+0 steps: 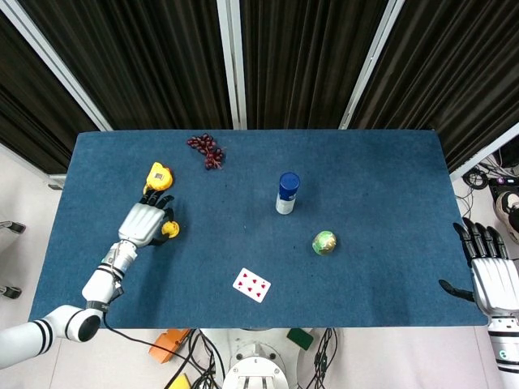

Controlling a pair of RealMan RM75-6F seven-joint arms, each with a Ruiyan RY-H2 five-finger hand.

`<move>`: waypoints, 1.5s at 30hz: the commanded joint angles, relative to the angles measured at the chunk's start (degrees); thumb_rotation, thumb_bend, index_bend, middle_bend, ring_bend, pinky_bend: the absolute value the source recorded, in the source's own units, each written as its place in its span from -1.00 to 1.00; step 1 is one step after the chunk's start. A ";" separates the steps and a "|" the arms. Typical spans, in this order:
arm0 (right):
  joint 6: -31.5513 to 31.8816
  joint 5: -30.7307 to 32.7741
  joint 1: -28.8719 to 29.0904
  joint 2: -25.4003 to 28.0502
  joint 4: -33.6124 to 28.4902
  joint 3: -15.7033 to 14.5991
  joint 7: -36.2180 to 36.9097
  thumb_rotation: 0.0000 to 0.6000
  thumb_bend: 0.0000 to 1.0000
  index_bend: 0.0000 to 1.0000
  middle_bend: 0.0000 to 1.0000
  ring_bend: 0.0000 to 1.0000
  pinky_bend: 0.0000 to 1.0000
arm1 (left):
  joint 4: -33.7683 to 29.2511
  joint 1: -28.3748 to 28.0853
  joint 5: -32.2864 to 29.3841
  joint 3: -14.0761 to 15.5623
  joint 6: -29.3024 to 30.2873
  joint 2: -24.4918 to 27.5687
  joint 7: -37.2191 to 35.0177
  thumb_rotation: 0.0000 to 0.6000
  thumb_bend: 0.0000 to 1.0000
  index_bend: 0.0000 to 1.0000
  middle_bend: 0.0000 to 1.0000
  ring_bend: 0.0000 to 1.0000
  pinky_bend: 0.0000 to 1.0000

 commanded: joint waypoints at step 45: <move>-0.14 -0.19 -0.29 1.04 0.87 -0.10 4.66 1.00 -0.80 -1.00 -0.90 -1.00 -0.83 | -8.00 18.25 3.96 2.95 29.64 12.92 -11.27 1.00 -0.56 -0.51 -0.78 -0.95 -1.00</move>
